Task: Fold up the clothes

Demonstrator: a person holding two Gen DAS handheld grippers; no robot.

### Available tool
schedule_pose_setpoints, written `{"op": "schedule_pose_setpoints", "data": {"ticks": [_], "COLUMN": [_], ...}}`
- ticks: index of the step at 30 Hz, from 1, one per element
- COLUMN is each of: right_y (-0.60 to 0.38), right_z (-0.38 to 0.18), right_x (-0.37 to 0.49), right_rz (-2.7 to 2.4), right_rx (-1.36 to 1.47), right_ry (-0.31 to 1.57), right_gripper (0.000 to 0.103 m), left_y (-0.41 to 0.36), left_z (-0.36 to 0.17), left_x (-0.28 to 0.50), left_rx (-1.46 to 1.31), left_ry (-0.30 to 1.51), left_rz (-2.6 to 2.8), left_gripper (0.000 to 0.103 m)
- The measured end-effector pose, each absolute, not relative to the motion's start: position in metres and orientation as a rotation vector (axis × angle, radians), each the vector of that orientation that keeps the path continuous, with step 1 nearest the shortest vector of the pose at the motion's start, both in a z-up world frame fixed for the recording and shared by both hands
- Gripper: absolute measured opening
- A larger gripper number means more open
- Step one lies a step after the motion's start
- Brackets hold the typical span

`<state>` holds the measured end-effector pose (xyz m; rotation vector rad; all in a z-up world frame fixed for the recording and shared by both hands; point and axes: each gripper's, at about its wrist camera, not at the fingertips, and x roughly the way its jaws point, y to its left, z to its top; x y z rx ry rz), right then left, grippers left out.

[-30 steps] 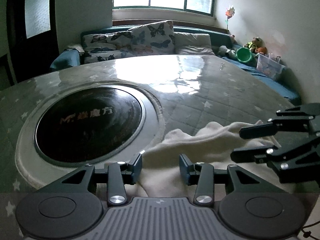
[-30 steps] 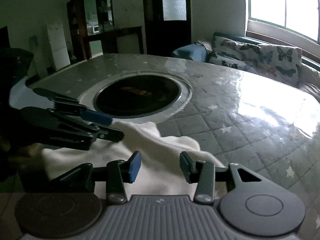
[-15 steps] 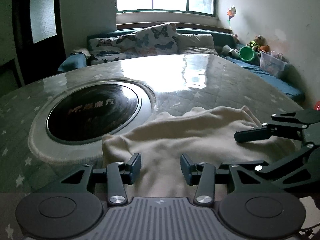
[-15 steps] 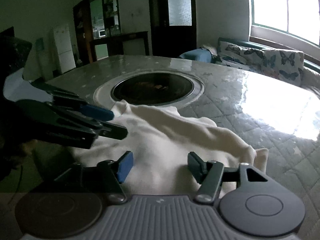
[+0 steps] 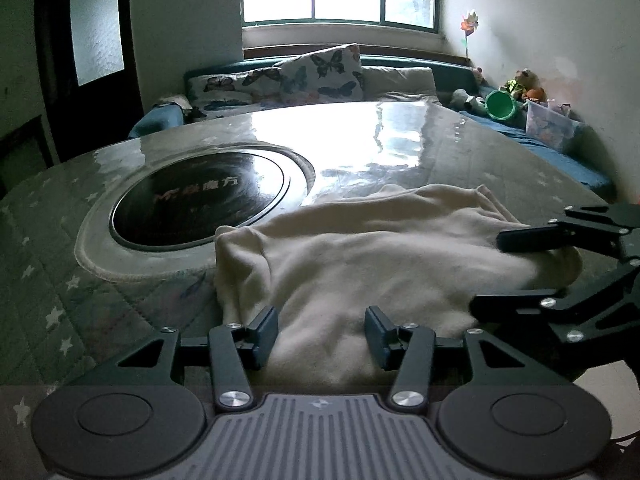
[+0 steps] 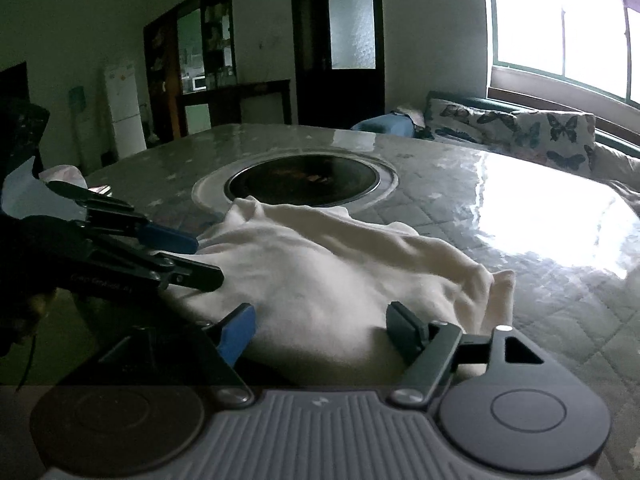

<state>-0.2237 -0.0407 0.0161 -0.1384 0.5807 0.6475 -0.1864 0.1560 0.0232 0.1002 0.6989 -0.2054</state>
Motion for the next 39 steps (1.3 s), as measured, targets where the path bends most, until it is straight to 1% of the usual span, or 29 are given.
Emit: {"op": "schedule_pose_setpoints", "data": {"ticks": [1, 3, 4, 7, 9, 12, 15, 19, 21, 28, 37, 39], "right_y": [-0.042, -0.046, -0.049, -0.055, -0.059, -0.061, -0.061, -0.059, -0.058, -0.061, -0.062, -0.065], "right_z": [0.017, 0.019, 0.018, 0.012, 0.011, 0.013, 0.01, 0.009, 0.008, 0.008, 0.01, 0.014], "right_x": [-0.225, -0.226, -0.226, -0.226, -0.227, -0.227, -0.226, -0.226, -0.227, -0.225, -0.222, -0.221], "right_rz": [0.646, 0.644, 0.641, 0.626, 0.625, 0.628, 0.634, 0.644, 0.648, 0.672, 0.687, 0.699], "right_rx": [-0.135, -0.116, -0.108, -0.095, -0.093, -0.086, -0.074, -0.078, -0.071, -0.009, 0.04, 0.061], "right_ry": [0.577, 0.578, 0.59, 0.617, 0.615, 0.616, 0.625, 0.625, 0.624, 0.635, 0.662, 0.664], "right_gripper": [0.076, 0.079, 0.08, 0.08, 0.08, 0.082, 0.083, 0.088, 0.09, 0.103, 0.103, 0.103], "left_y": [0.155, 0.155, 0.155, 0.156, 0.157, 0.157, 0.16, 0.161, 0.162, 0.164, 0.17, 0.174], "left_z": [0.024, 0.024, 0.024, 0.023, 0.023, 0.022, 0.021, 0.019, 0.018, 0.018, 0.024, 0.03], "left_x": [-0.186, -0.185, -0.185, -0.186, -0.187, -0.188, -0.186, -0.186, -0.185, -0.185, -0.188, -0.189], "left_rx": [0.099, 0.088, 0.08, 0.074, 0.074, 0.082, 0.064, 0.057, 0.049, 0.033, 0.014, 0.004], "left_ry": [0.703, 0.715, 0.721, 0.733, 0.74, 0.75, 0.763, 0.775, 0.786, 0.792, 0.782, 0.77], "left_rz": [-0.202, -0.195, -0.192, -0.185, -0.18, -0.168, -0.158, -0.152, -0.146, -0.148, -0.167, -0.178], "left_gripper": [0.053, 0.058, 0.059, 0.065, 0.071, 0.075, 0.077, 0.079, 0.083, 0.083, 0.094, 0.101]}}
